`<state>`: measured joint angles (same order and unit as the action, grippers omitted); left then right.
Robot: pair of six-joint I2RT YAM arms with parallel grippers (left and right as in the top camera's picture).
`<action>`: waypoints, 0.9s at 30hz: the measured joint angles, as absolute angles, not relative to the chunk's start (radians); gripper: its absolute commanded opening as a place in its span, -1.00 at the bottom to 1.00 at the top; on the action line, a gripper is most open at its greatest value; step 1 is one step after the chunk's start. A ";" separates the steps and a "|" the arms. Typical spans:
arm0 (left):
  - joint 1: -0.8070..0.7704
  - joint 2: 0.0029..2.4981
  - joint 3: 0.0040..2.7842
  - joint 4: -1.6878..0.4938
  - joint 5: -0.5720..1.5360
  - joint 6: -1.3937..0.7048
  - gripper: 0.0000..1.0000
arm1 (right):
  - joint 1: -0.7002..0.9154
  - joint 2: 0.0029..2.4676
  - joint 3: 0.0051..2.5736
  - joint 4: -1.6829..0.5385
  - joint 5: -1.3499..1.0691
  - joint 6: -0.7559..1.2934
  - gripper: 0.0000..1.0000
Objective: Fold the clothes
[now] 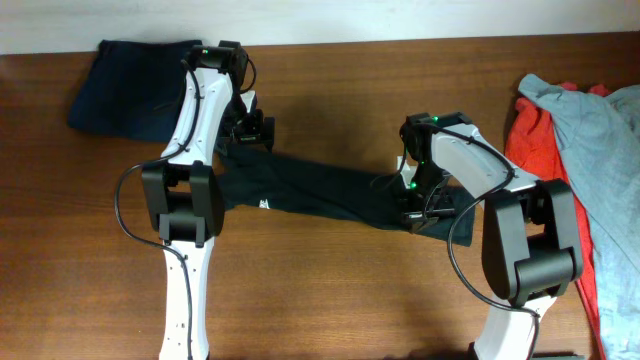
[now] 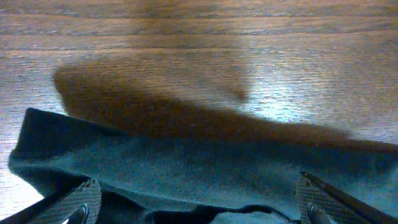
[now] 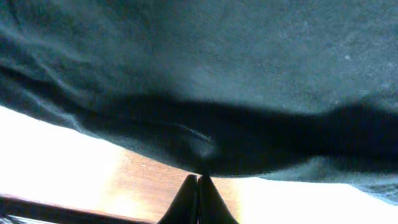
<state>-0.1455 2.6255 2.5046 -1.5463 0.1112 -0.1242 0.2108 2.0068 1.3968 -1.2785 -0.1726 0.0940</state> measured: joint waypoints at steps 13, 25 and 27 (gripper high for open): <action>-0.146 2.626 2.505 -1.546 0.111 -0.124 0.99 | 0.211 2.008 1.378 -1.128 -0.153 0.150 -0.92; -0.146 2.626 2.505 -1.546 0.111 -0.124 0.98 | 0.211 1.990 1.271 -1.069 -0.053 0.177 -0.92; -0.146 2.626 2.505 -1.546 0.111 -0.124 0.98 | 0.211 1.982 1.252 -1.082 -0.049 0.183 -0.92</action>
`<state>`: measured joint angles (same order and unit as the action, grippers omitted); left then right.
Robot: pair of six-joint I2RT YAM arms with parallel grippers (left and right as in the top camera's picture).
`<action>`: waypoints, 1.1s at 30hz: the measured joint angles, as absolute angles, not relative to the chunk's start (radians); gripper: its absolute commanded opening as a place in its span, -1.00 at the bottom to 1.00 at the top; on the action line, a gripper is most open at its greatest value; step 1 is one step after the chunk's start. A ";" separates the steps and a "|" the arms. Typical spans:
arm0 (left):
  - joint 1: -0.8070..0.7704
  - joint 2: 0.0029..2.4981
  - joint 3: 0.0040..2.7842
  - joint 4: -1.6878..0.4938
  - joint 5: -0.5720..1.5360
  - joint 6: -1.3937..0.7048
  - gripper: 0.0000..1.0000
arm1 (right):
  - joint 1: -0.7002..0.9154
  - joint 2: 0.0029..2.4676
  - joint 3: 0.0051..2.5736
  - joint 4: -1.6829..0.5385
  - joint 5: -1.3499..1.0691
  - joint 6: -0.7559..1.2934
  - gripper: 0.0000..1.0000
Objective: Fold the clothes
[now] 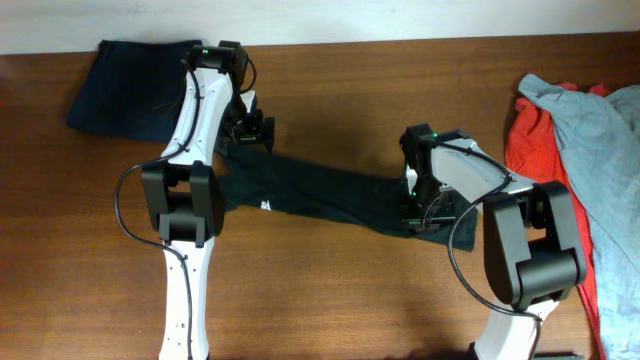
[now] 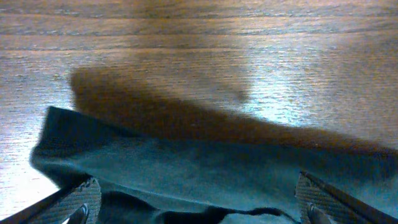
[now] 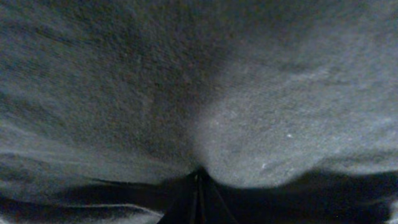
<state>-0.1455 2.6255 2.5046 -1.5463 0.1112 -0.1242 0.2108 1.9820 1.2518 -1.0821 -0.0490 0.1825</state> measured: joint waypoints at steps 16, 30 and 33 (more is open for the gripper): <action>-0.146 2.626 2.505 -1.546 0.111 -0.124 0.98 | 0.211 1.981 1.254 -1.250 0.093 0.289 -0.92; -0.146 2.626 2.505 -1.546 0.111 -0.124 0.98 | 0.072 1.982 1.363 -1.141 0.113 0.303 -0.91; -0.146 2.626 2.505 -1.546 0.111 -0.124 0.98 | 0.023 1.982 1.363 -1.083 0.053 0.258 -0.92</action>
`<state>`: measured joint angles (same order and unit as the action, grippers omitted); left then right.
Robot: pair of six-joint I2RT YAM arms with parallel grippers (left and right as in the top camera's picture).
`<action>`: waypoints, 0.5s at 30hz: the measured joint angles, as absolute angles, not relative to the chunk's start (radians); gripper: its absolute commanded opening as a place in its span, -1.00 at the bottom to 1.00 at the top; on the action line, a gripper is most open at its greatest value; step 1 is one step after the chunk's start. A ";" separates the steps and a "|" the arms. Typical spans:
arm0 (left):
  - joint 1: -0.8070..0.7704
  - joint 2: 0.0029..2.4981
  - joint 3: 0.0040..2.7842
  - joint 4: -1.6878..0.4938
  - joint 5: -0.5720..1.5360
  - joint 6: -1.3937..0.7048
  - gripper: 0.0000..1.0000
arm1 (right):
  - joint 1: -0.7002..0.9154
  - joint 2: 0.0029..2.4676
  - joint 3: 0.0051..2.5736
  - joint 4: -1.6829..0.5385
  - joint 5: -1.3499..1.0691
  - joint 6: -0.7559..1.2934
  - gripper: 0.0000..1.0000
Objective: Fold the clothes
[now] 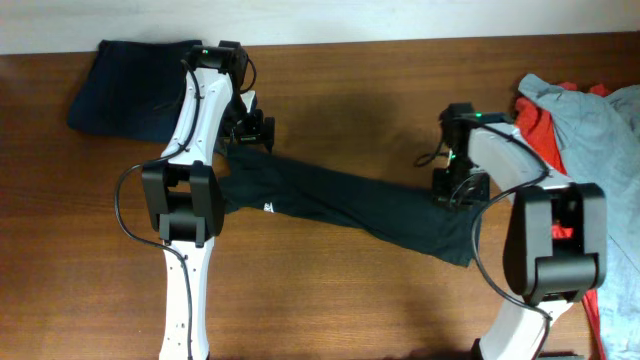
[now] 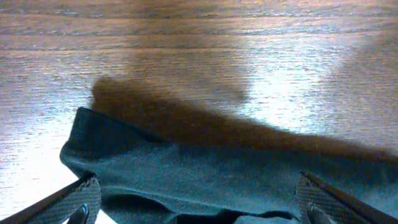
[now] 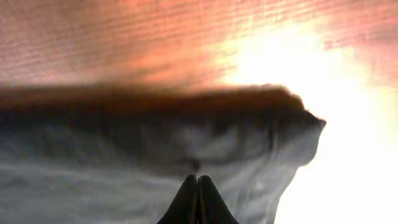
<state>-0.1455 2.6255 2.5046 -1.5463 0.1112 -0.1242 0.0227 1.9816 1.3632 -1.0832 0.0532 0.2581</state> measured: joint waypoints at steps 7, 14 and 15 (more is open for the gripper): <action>-0.146 2.626 2.505 -1.532 0.120 -0.124 0.98 | 0.015 1.987 1.363 -1.035 -0.001 0.228 -0.92; -0.145 2.625 2.535 -1.544 0.123 -0.124 0.99 | 0.017 2.026 1.349 -1.036 -0.024 0.224 -0.92; -0.145 2.624 2.564 -1.541 0.123 -0.124 0.98 | 0.017 2.026 1.348 -1.035 -0.025 0.224 -0.92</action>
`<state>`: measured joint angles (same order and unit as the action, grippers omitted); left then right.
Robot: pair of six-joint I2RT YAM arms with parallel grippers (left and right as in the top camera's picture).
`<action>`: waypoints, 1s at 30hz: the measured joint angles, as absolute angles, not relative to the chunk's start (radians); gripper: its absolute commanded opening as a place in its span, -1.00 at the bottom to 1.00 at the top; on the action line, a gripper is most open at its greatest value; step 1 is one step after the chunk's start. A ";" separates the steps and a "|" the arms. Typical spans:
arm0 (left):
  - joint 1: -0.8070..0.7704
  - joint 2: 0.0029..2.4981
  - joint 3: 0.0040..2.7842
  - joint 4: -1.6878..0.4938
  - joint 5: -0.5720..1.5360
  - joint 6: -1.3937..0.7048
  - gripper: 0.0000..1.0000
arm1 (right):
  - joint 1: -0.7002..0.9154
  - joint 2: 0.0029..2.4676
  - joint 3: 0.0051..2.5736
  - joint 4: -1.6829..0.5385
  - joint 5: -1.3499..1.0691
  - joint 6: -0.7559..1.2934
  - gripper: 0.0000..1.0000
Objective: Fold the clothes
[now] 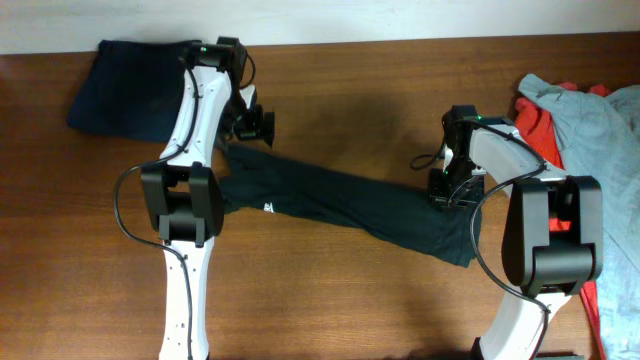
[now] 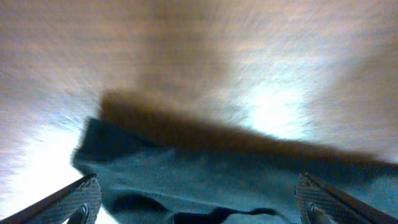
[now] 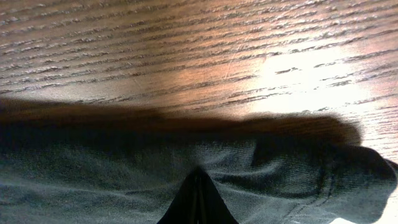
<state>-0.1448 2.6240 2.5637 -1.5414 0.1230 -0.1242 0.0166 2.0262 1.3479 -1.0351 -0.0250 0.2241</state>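
A dark teal garment (image 1: 340,200) lies stretched in a long band slanting across the wooden table (image 1: 350,90). My left gripper (image 1: 250,125) is at its upper left end. In the left wrist view the fingers (image 2: 81,199) stand wide apart, open, with the garment's edge (image 2: 205,180) lying between them; that view is blurred. My right gripper (image 1: 447,190) is at the garment's right end. Its jaws (image 3: 199,186) are shut, pinching the cloth (image 3: 93,168) near its top edge, low over the table.
A folded dark navy garment (image 1: 135,85) lies at the back left corner. A pile of grey and red clothes (image 1: 590,110) fills the right edge of the table. The table's far edge runs just behind the left arm.
The left gripper has shifted slightly toward the far edge and its view is now blurred. The right gripper has shifted slightly left and sits lower over the table, still shut on the cloth.
The right gripper was first shut on the garment's bunched right end near the table's middle, with the left gripper open at the left end. Later the right gripper was further right, and the garment lay pulled out into a longer band. It lies so now.
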 measured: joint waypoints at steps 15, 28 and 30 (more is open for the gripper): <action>-0.145 2.440 2.727 -1.563 0.123 -0.124 0.98 | 0.020 2.027 1.346 -0.765 -0.028 0.208 -0.92; -0.145 2.440 2.727 -1.549 0.124 -0.124 0.98 | 0.022 2.120 1.539 -0.838 0.025 0.186 -0.53; -0.145 2.440 2.727 -1.562 0.132 -0.124 0.97 | 0.022 2.125 1.606 -0.958 0.025 0.186 -0.44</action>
